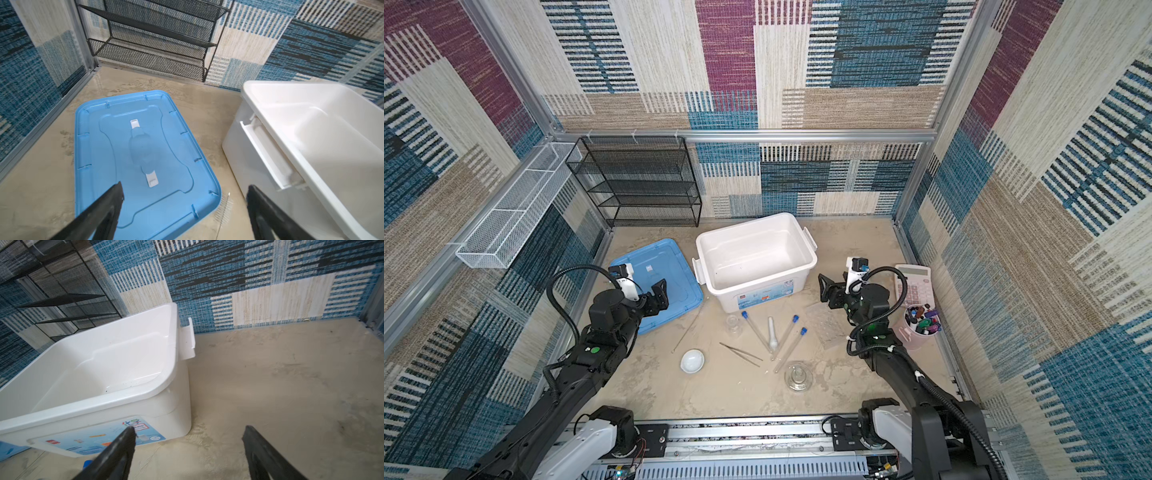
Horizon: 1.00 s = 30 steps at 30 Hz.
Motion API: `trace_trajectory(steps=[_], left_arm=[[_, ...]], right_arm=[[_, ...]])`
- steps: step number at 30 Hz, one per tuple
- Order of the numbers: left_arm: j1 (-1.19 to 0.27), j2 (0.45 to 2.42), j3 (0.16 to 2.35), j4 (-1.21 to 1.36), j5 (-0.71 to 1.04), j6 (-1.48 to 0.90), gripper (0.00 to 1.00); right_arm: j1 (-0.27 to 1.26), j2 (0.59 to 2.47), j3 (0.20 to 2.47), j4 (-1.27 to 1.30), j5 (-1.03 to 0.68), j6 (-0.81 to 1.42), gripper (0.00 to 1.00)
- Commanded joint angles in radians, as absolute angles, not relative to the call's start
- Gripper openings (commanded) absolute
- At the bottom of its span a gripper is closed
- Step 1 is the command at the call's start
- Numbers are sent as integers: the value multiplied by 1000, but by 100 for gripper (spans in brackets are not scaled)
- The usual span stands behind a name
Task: Organize the chemistry lab equipment
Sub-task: 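Move the right gripper toward the blue-capped test tube while the left arm advances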
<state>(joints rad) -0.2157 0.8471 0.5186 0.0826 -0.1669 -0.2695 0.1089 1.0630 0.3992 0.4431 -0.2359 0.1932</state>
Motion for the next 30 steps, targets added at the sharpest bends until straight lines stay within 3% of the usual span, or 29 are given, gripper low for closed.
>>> trace_trajectory(steps=[1, 11, 19, 30], left_arm=[[-255, 821, 512, 38, -202, -305, 94], [-367, 701, 470, -91, -249, -362, 92], [-430, 665, 435, -150, -261, -407, 91], [-479, 661, 406, -160, -278, -426, 91]], right_arm=[[149, 1047, 408, 371, -255, 211, 81], [364, 1042, 474, 165, -212, 182, 70], [581, 1155, 574, 59, -105, 144, 66], [752, 1346, 658, 37, -18, 132, 60]])
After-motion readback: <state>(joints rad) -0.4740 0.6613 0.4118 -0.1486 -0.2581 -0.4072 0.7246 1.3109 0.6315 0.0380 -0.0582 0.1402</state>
